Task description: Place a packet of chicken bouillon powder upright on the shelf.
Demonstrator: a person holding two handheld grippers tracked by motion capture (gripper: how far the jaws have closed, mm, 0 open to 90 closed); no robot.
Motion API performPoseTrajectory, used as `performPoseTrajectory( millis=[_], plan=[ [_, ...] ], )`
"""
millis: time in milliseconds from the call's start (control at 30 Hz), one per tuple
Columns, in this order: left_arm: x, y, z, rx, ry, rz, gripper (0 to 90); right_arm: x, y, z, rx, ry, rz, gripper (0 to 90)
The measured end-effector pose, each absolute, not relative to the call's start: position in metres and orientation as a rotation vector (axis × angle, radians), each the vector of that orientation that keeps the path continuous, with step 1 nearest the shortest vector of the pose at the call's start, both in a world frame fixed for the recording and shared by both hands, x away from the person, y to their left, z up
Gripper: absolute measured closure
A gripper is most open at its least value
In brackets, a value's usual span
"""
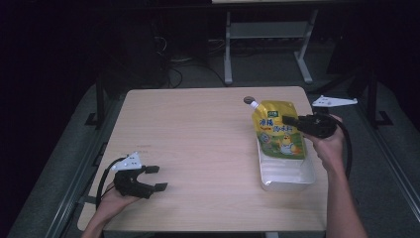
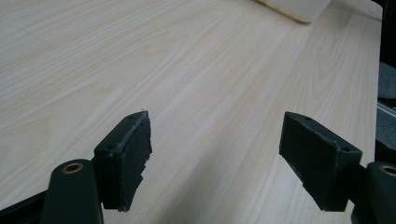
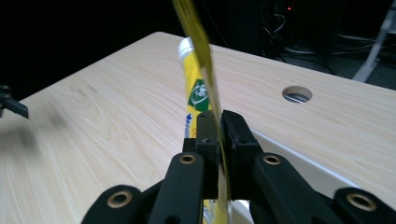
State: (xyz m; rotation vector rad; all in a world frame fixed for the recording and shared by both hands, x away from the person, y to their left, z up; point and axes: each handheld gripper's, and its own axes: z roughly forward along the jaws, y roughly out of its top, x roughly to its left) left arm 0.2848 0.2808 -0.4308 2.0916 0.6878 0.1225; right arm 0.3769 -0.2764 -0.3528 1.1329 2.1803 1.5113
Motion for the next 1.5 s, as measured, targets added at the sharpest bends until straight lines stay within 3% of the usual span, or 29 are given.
performPoseTrajectory(
  millis=[300,967,1500],
  plan=[
    [0.285,0.280,-0.431,2.092,0.686,0.116,24.2,0.364,-0.285,-0.349,1.140,2.207,1.441,81.9],
    [0.285,0.280,-0.432,2.097,0.684,0.112,23.9,0.353,-0.290,-0.350,1.164,2.238,1.403,85.8],
    [0.285,0.279,-0.432,2.105,0.685,0.119,23.6,0.343,-0.316,-0.375,1.282,2.207,1.420,83.0]
  ],
)
